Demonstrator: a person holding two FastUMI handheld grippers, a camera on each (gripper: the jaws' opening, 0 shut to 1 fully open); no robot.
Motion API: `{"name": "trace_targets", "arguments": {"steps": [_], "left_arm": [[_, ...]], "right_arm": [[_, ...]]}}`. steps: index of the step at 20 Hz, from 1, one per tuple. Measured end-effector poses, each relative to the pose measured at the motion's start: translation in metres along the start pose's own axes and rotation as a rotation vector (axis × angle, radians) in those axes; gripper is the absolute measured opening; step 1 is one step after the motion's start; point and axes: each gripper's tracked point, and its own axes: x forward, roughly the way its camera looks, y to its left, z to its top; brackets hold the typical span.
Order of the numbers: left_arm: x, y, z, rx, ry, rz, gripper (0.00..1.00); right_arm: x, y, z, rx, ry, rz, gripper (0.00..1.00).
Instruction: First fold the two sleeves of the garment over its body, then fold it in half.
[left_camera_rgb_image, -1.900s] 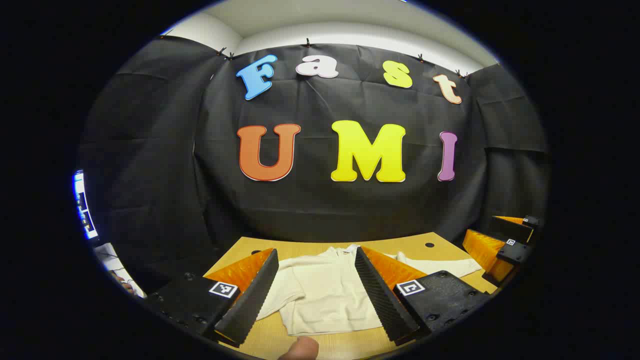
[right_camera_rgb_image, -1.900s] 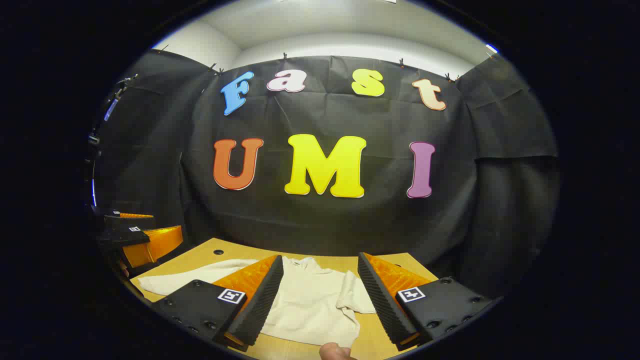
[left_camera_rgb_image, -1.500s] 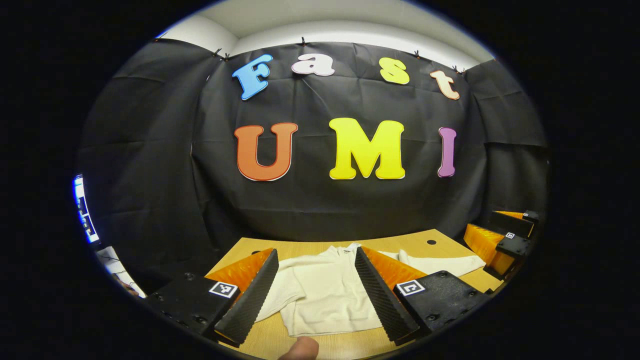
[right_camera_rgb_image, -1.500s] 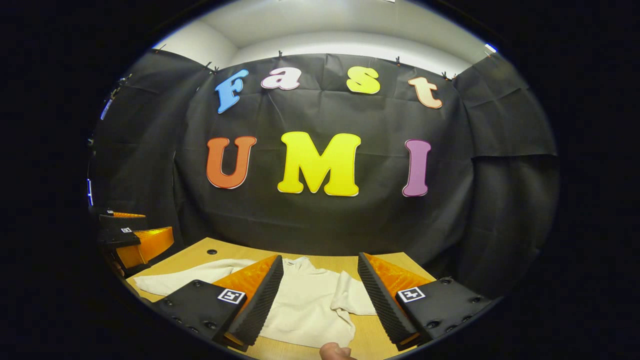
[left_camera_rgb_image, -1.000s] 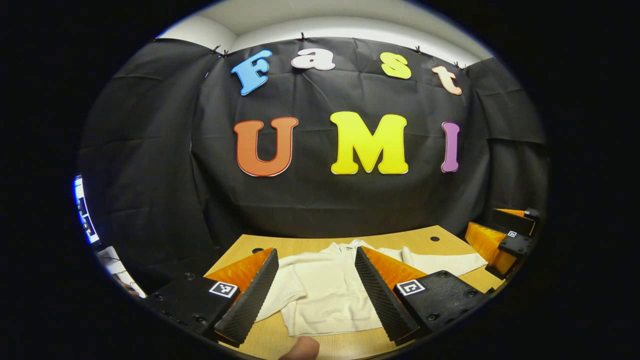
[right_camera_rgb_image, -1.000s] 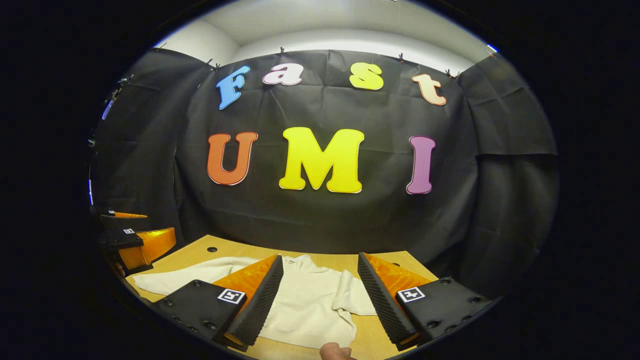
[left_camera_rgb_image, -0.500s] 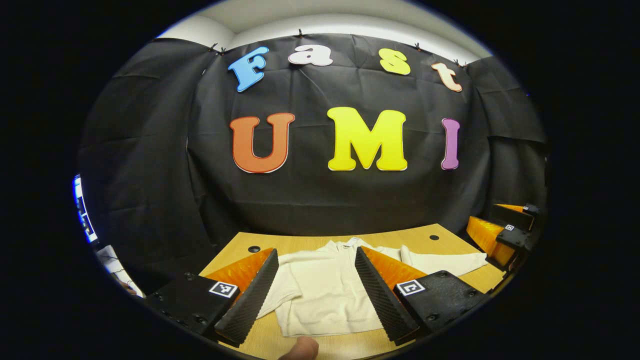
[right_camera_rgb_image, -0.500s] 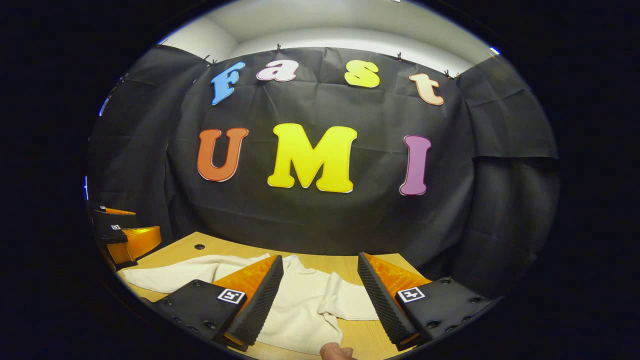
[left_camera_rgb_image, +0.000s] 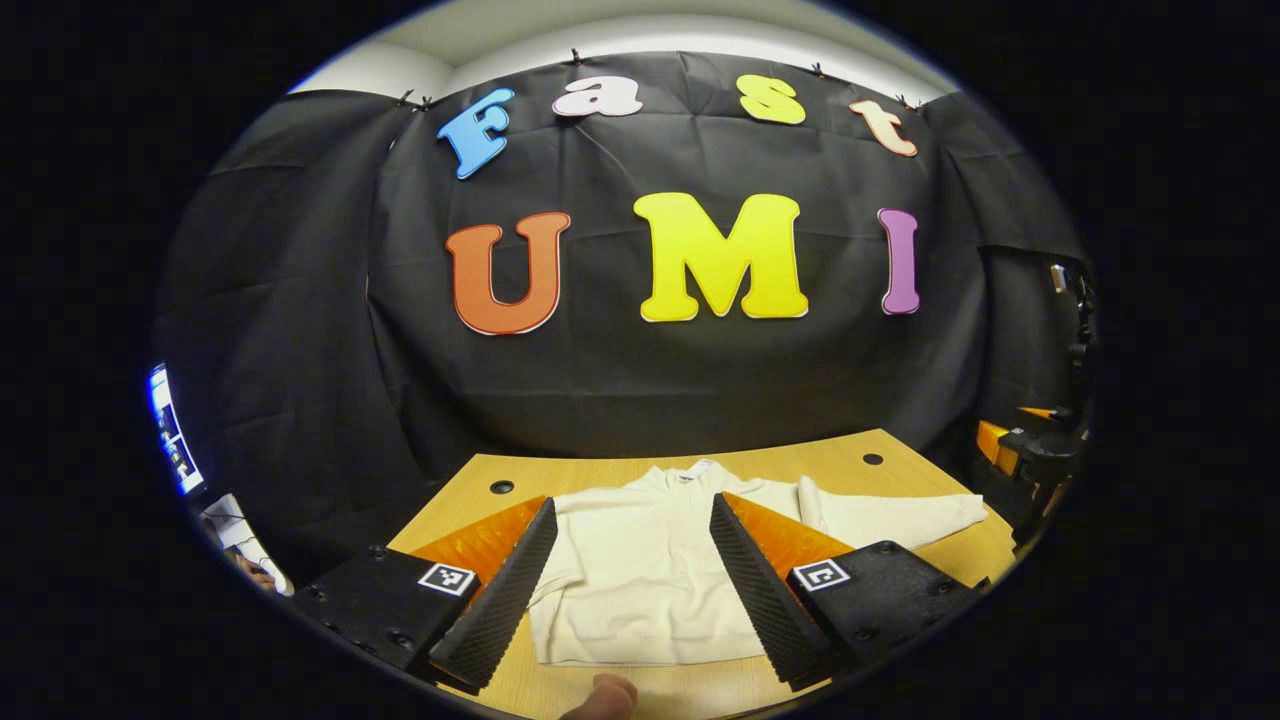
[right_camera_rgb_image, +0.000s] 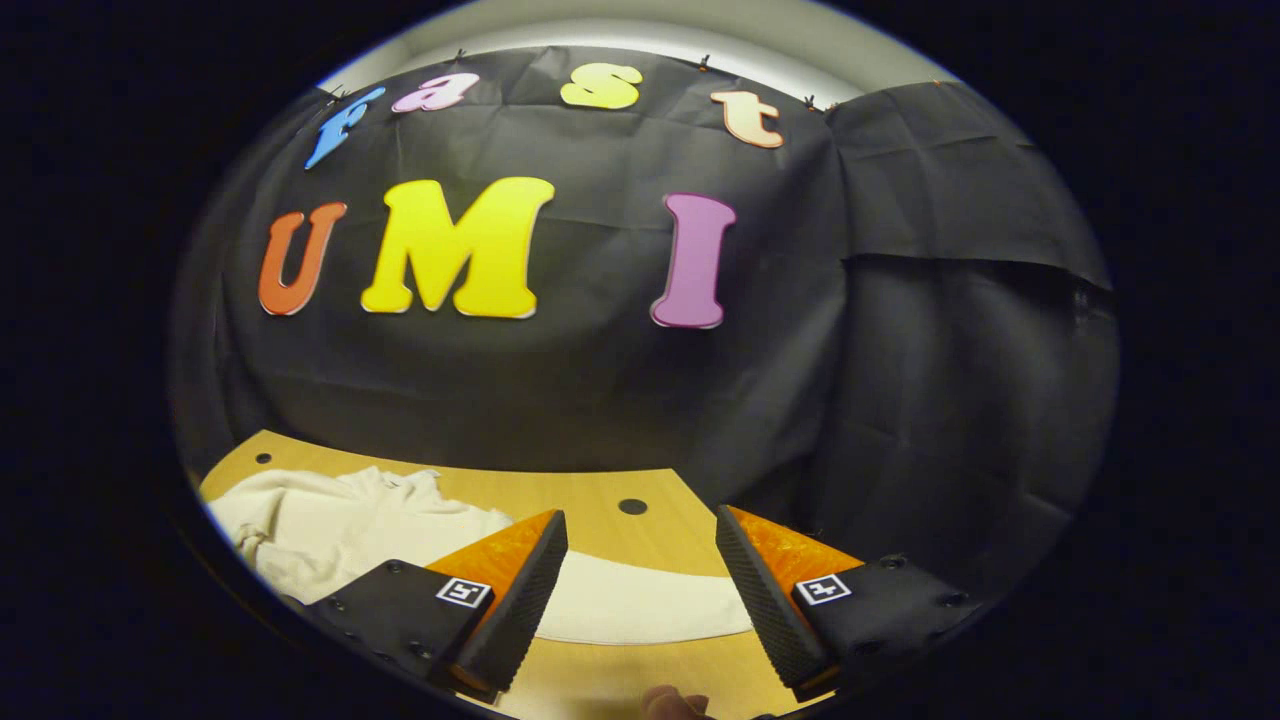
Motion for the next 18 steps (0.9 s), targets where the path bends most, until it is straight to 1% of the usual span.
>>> {"name": "trace_targets", "arguments": {"steps": [3, 5, 9, 10, 12, 15, 16, 18], "left_arm": [[0.001, -0.013, -0.005, 0.003, 0.022, 0.017, 0.99], [0.001, -0.019, -0.007, 0.015, 0.032, 0.037, 0.99], [-0.002, -0.032, -0.019, 0.042, 0.075, 0.074, 0.99], [-0.002, -0.035, -0.020, 0.038, 0.083, 0.077, 0.99], [-0.005, -0.038, -0.020, 0.032, 0.091, 0.095, 0.99], [-0.010, -0.043, -0.015, 0.033, 0.071, 0.094, 0.99], [-0.011, -0.043, -0.010, 0.034, 0.052, 0.087, 0.99], [-0.011, -0.042, 0.000, 0.041, 0.017, 0.079, 0.99]], "right_arm": [[0.039, -0.053, -0.045, 0.004, 0.104, -0.056, 0.94], [0.062, -0.083, -0.070, -0.005, 0.148, -0.089, 0.94], [0.107, -0.128, -0.138, 0.023, 0.293, -0.111, 0.94], [0.114, -0.129, -0.153, 0.039, 0.332, -0.108, 0.93], [0.129, -0.137, -0.180, 0.050, 0.401, -0.107, 0.94], [0.142, -0.137, -0.205, 0.066, 0.482, -0.099, 0.94], [0.147, -0.138, -0.212, 0.067, 0.509, -0.107, 0.93], [0.152, -0.135, -0.224, 0.072, 0.557, -0.112, 0.94]]}}
